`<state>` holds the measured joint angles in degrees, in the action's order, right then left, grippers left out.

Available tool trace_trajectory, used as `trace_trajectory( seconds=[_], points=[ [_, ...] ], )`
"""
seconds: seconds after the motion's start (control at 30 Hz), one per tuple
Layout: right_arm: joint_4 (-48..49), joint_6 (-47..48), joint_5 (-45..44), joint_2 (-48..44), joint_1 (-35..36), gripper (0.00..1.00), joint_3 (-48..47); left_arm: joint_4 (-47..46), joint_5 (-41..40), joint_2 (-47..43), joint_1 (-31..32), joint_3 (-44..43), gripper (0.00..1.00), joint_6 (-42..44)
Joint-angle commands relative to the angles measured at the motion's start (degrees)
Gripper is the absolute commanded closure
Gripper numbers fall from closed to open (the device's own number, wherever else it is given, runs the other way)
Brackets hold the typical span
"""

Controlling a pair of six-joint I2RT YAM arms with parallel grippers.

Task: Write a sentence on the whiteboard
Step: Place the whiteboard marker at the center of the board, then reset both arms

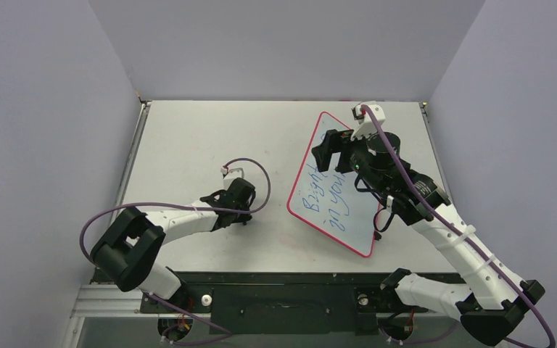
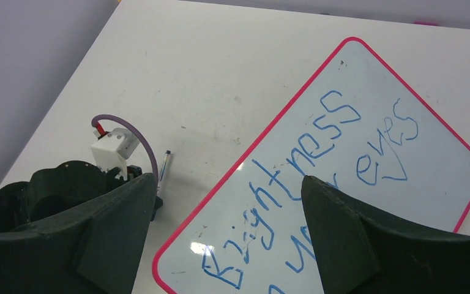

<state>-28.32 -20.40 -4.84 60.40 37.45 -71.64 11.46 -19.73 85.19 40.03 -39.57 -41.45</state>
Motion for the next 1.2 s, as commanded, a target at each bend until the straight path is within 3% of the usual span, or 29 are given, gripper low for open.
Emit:
trace_trajectory(
  seconds=[0.0, 0.03, 0.17, 0.5, 0.63, 0.93, 1.07, 1.17],
  points=[
    [1.19, 0.22, -1.94, -1.51, -0.42, 0.17, 0.01, -1.19, -1.29, -0.21, -0.26, -1.24, 0.71, -0.37],
    [1.23, 0.25, -2.13, -1.56, -0.4, 0.17, 0.01, -0.5, -1.7, -0.71, -0.29, -1.4, 0.66, -0.16],
    [1.16, 0.51, -2.54, -1.67, -0.4, 0.17, -0.05, 2.87, -2.7, -3.36, -1.0, -3.51, 0.6, 1.16],
    [2.41, 1.4, -3.24, -2.8, -0.4, 0.17, 0.12, 17.77, -5.88, -15.28, -3.36, -16.2, 0.53, 8.45],
    [4.04, -0.41, -7.74, -3.79, -0.44, 0.17, 0.94, 21.81, -8.14, -18.67, -3.46, -21.49, 0.52, 12.72],
    [8.53, -1.2, -13.99, -8.85, -0.39, 0.15, 4.84, 16.97, -5.95, -24.38, -3.58, -25.07, 0.47, 25.15],
    [11.59, -0.57, -16.9, -13.5, -0.41, 0.11, 8.6, 9.59, -6.2, -28.66, -3.56, -21.36, 0.46, 33.98],
    [12.31, -0.21, -19.8, -16.47, -0.4, 0.09, 10.58, 4.06, -9.06, -31.99, -3.27, -17.92, 0.39, 37.32]
  ],
)
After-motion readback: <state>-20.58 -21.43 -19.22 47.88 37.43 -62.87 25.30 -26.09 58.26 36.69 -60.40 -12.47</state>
